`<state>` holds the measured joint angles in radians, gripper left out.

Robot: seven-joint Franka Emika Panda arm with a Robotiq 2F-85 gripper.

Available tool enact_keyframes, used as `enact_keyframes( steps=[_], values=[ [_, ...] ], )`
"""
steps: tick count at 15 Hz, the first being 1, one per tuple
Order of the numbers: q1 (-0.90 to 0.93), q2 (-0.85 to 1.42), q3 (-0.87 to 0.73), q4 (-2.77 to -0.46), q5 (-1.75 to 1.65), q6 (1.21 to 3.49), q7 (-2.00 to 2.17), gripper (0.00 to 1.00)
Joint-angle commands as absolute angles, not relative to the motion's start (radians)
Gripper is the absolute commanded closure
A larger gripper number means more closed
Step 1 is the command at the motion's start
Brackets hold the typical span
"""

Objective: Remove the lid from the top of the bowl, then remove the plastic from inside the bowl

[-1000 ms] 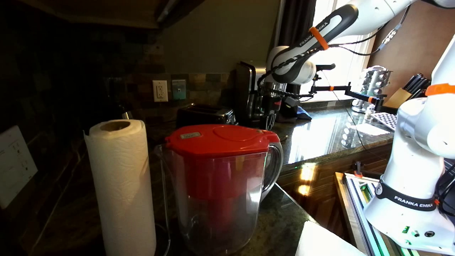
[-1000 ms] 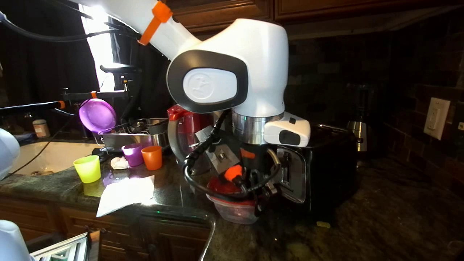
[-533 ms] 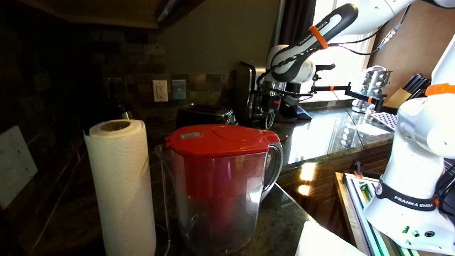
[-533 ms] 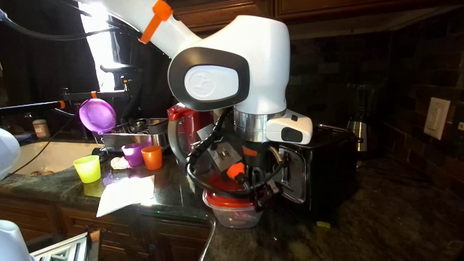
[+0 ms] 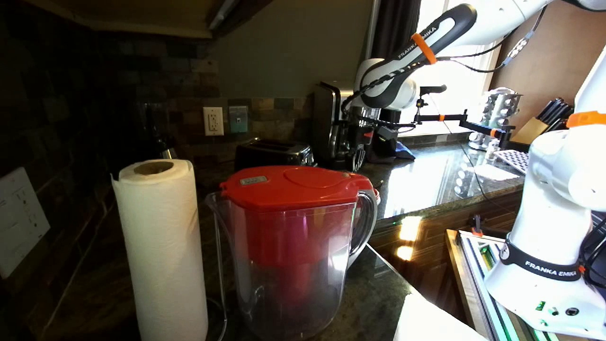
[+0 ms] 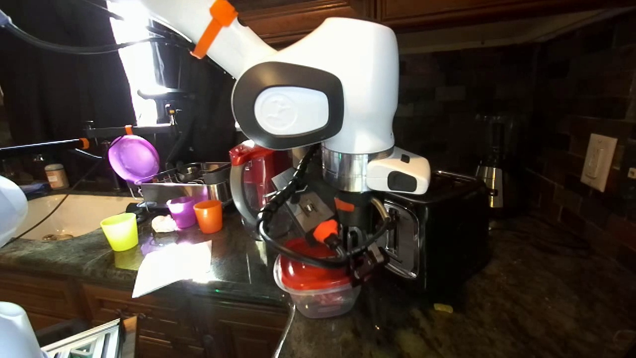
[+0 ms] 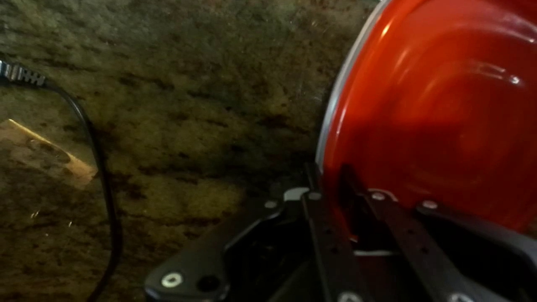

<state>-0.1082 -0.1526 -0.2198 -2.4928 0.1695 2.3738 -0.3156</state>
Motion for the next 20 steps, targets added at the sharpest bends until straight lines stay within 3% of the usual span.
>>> enact_keyframes(
  steps=[1,3,20],
  values=[
    [-0.112,-0.153,-0.215,-2.495,0.196,2.377,-0.332,0.97],
    [-0.108,-0.161,-0.216,-2.492,0.216,2.36,-0.345,1.0],
    [-0.097,-0.295,-0.17,-2.509,0.174,2.263,-0.315,0.98]
  ],
)
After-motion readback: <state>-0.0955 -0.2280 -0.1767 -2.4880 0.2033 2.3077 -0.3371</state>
